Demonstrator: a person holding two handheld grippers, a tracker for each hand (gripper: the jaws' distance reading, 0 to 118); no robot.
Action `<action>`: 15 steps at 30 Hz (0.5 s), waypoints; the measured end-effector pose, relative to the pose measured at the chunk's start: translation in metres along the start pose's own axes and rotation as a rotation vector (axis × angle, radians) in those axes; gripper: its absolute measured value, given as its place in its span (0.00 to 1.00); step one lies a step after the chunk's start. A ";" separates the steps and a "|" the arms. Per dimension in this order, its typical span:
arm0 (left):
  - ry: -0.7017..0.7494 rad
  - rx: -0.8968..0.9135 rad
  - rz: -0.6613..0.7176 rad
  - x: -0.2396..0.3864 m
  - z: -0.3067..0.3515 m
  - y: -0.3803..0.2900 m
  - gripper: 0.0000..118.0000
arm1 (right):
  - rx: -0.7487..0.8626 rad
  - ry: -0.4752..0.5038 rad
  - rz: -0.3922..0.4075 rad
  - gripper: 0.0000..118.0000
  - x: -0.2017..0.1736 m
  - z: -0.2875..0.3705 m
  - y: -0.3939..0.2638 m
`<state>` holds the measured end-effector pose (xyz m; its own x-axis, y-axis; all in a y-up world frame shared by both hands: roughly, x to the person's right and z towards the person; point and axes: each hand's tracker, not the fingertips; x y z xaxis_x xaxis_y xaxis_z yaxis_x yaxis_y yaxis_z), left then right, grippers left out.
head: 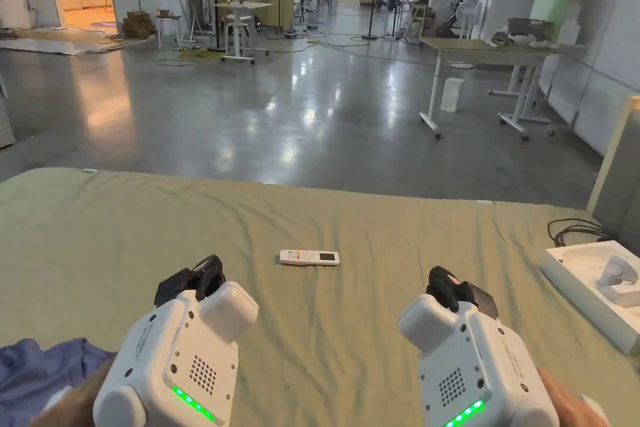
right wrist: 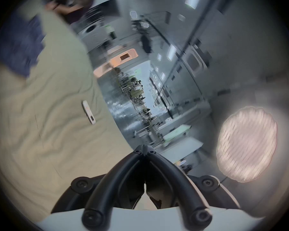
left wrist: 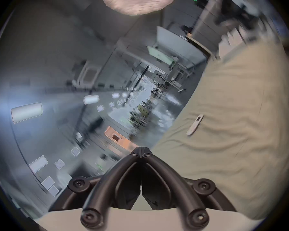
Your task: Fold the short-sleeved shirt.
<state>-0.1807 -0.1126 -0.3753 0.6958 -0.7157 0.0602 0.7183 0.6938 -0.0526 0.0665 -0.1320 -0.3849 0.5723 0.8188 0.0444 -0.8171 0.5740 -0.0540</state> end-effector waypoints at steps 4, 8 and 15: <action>-0.083 -0.062 0.556 -0.028 -0.006 -0.001 0.02 | -0.064 0.041 -0.541 0.00 0.024 0.000 0.001; -0.102 -0.072 1.037 -0.050 -0.021 -0.030 0.02 | -0.101 0.050 -0.985 0.00 0.039 0.002 -0.011; -0.062 -0.059 1.088 -0.060 -0.020 -0.042 0.01 | -0.142 0.051 -1.099 0.00 0.043 0.003 -0.018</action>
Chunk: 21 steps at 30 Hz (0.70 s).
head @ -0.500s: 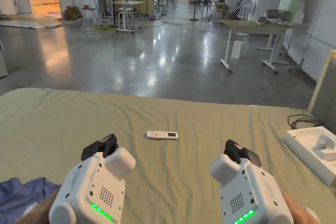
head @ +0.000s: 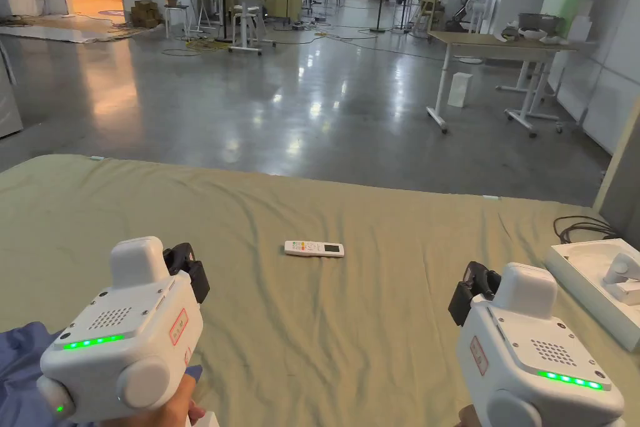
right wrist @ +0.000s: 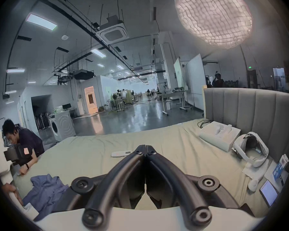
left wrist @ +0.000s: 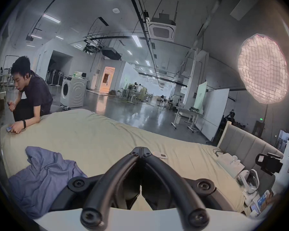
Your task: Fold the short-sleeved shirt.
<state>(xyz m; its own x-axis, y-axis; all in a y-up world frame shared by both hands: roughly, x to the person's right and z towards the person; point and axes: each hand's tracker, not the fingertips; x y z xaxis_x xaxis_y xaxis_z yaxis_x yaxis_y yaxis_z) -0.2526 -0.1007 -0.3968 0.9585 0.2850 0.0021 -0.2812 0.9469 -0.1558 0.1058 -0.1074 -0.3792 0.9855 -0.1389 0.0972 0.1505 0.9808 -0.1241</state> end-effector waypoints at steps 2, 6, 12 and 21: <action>0.002 -0.021 -0.010 -0.002 0.001 0.002 0.01 | -0.015 -0.028 0.049 0.00 -0.005 -0.002 -0.001; 0.020 -0.114 -0.060 -0.021 0.003 0.008 0.01 | -0.032 0.006 0.078 0.00 -0.013 -0.004 -0.004; 0.087 -0.286 -0.155 -0.077 0.013 0.004 0.02 | -0.071 0.085 0.101 0.00 -0.029 -0.007 -0.014; 0.276 -0.604 -0.038 -0.209 0.002 -0.016 0.07 | -0.139 0.219 0.128 0.00 -0.058 -0.013 -0.042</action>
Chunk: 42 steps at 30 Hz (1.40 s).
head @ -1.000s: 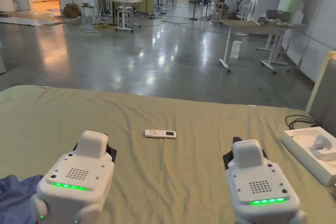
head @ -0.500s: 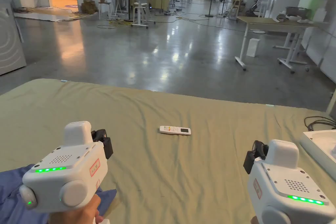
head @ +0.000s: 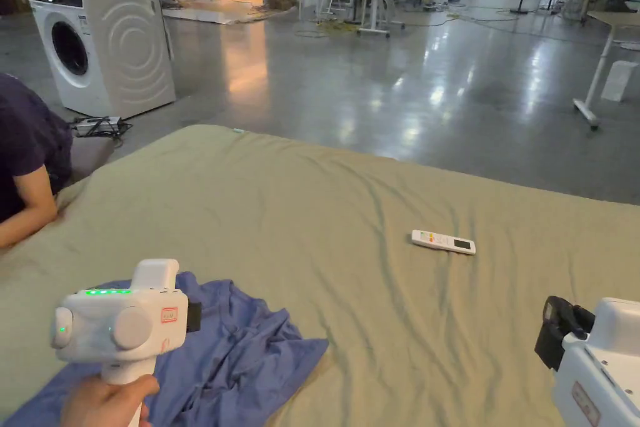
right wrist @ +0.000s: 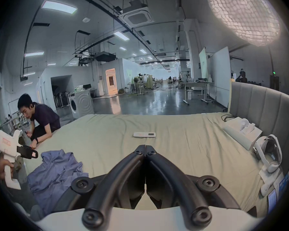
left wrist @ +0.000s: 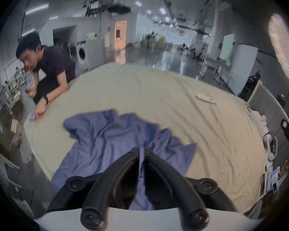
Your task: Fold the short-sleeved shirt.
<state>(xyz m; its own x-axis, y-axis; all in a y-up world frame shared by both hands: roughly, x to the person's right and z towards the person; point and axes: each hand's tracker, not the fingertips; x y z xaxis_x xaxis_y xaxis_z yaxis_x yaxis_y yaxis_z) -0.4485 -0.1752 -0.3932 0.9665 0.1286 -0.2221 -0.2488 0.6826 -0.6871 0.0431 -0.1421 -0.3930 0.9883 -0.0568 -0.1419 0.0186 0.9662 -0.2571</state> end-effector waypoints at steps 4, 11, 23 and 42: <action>-0.033 -0.172 0.053 -0.041 -0.032 -0.010 0.46 | -0.034 0.016 0.040 0.00 -0.011 -0.009 -0.009; -0.084 -0.320 0.072 -0.051 -0.081 -0.042 0.52 | -0.083 0.028 0.068 0.00 -0.025 -0.022 -0.023; -0.030 -0.273 -0.063 -0.032 -0.110 -0.081 0.52 | -0.139 0.038 0.114 0.00 -0.034 -0.027 -0.039; 0.088 -0.240 -0.140 0.005 -0.104 -0.077 0.04 | -0.163 0.037 0.109 0.00 -0.029 -0.021 -0.050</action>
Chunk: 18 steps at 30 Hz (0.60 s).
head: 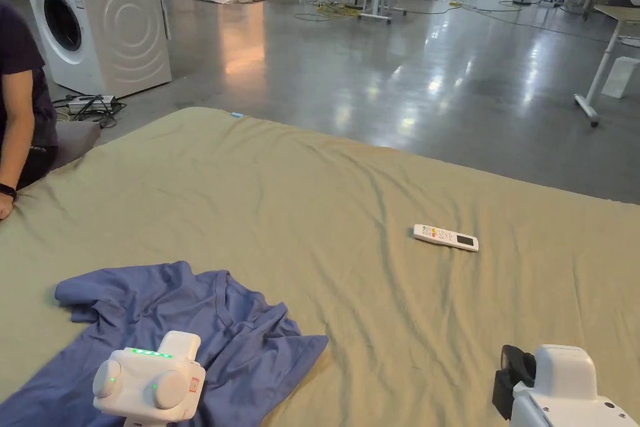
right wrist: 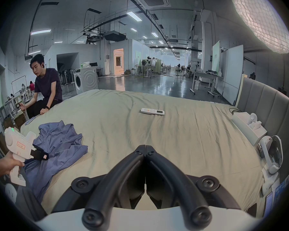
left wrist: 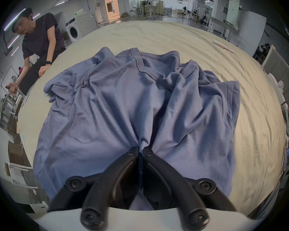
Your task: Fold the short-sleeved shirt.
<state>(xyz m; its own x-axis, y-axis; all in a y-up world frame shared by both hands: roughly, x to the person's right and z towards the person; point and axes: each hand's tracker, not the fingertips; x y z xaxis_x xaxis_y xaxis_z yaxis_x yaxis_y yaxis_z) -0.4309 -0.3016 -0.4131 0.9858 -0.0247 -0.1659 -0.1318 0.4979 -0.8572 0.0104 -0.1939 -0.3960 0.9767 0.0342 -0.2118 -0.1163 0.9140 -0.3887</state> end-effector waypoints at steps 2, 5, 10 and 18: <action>-0.031 0.046 0.054 -0.005 0.011 0.000 0.04 | 0.003 -0.004 -0.004 0.00 0.003 0.003 0.000; -0.062 0.150 0.082 -0.009 0.038 0.006 0.04 | 0.016 -0.014 -0.008 0.00 0.008 0.007 0.002; -0.112 0.253 0.098 -0.016 0.077 0.021 0.04 | 0.037 -0.026 -0.036 0.00 0.016 0.012 0.009; -0.187 0.463 0.070 0.008 0.154 0.063 0.04 | 0.094 -0.069 -0.066 0.00 0.032 0.030 0.023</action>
<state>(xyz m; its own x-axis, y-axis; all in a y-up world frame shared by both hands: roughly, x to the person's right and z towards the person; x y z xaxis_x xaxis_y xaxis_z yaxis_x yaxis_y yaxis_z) -0.4152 -0.1371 -0.3930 0.9836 0.1573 -0.0885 -0.1802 0.8264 -0.5335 0.0442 -0.1600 -0.3848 0.9922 -0.0029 -0.1248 -0.0366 0.9489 -0.3133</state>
